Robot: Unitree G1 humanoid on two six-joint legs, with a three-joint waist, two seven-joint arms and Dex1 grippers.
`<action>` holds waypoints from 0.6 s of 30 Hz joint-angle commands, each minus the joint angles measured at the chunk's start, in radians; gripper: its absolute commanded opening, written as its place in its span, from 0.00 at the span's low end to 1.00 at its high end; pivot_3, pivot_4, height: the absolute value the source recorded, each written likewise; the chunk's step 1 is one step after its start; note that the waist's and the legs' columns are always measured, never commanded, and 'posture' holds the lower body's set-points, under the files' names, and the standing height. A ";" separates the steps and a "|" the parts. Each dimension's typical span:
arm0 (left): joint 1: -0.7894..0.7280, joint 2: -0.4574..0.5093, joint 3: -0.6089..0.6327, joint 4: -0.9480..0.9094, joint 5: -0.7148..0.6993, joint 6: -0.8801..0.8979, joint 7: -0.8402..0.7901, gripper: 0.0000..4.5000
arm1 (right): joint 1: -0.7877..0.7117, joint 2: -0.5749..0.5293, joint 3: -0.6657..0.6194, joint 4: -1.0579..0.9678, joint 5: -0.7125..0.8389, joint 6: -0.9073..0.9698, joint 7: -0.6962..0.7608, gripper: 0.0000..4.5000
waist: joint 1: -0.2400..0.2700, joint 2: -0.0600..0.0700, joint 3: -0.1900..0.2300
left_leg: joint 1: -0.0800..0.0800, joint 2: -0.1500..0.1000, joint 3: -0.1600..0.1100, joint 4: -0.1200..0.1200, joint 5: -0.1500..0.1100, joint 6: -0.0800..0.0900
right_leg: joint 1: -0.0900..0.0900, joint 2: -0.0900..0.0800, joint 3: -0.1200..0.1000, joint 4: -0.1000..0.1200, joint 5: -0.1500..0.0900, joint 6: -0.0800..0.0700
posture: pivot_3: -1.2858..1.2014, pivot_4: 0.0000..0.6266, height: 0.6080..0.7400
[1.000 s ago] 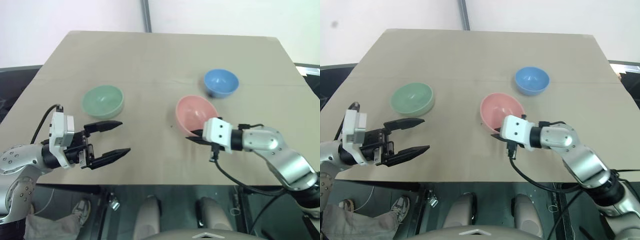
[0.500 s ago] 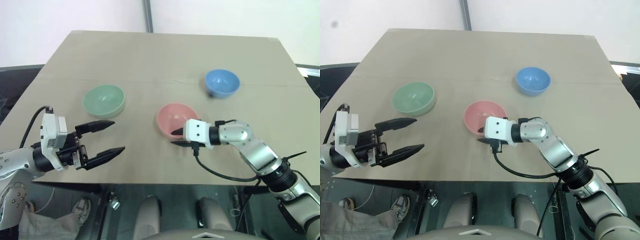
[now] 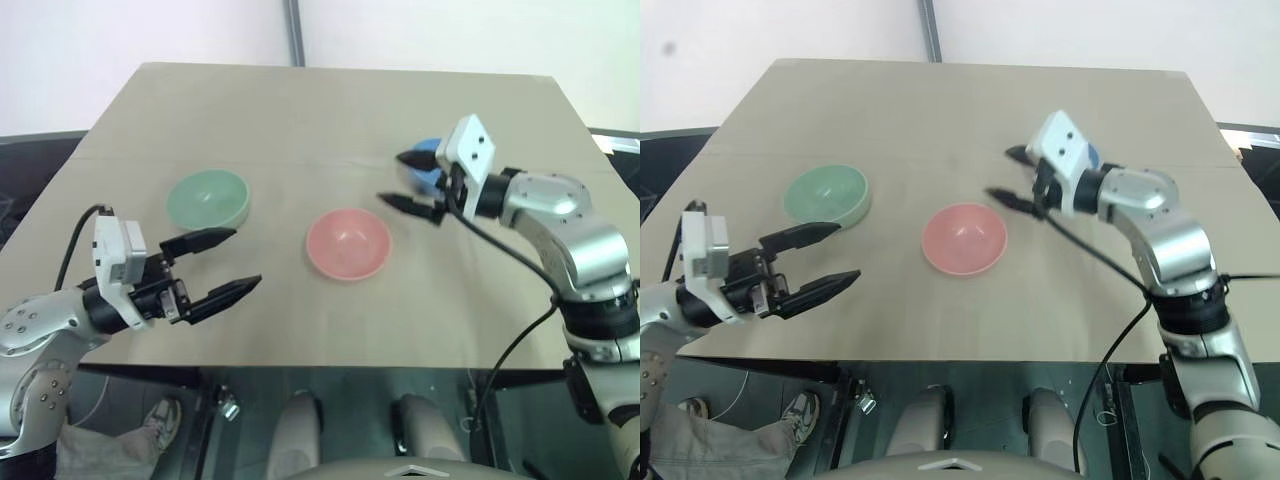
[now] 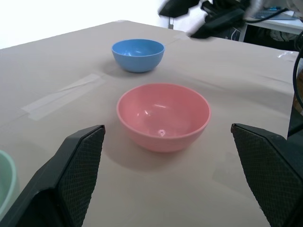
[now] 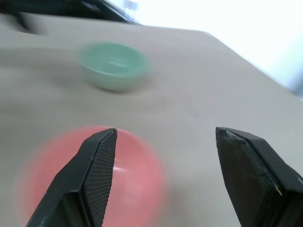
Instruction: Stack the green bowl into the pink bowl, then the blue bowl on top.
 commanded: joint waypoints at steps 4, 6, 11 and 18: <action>-0.019 -0.006 -0.005 -0.021 -0.001 -0.013 0.024 1.00 | -0.139 0.066 0.062 0.453 -0.156 -0.305 -0.044 0.81 | -0.017 0.001 0.001 | 0.000 0.000 0.001 -0.002 0.000 0.000 | -0.001 0.000 0.001 -0.001 0.000 0.000 | 0.52 0.24 1.00; -0.006 -0.010 0.009 -0.034 -0.004 -0.012 0.033 1.00 | -0.172 0.090 0.062 0.531 -0.168 -0.356 -0.036 0.81 | -0.026 0.002 0.001 | -0.001 0.000 0.001 -0.003 0.000 0.000 | -0.001 0.000 0.001 -0.001 0.000 0.000 | 0.52 0.24 1.00; 0.054 -0.042 0.063 -0.070 0.054 -0.022 0.148 1.00 | -0.158 0.146 0.032 0.393 -0.048 -0.354 0.111 0.81 | -0.033 0.004 0.003 | -0.001 0.000 0.001 -0.007 0.000 0.000 | -0.003 0.000 0.001 -0.002 0.000 0.000 | 0.52 0.24 1.00; 0.132 0.045 0.114 -0.202 0.313 0.132 0.413 1.00 | 0.055 0.011 -0.044 -0.087 0.205 -0.233 0.352 0.81 | -0.002 0.004 0.005 | -0.001 0.000 0.000 -0.006 0.000 0.000 | -0.002 0.000 0.000 -0.002 0.000 0.000 | 0.52 0.24 1.00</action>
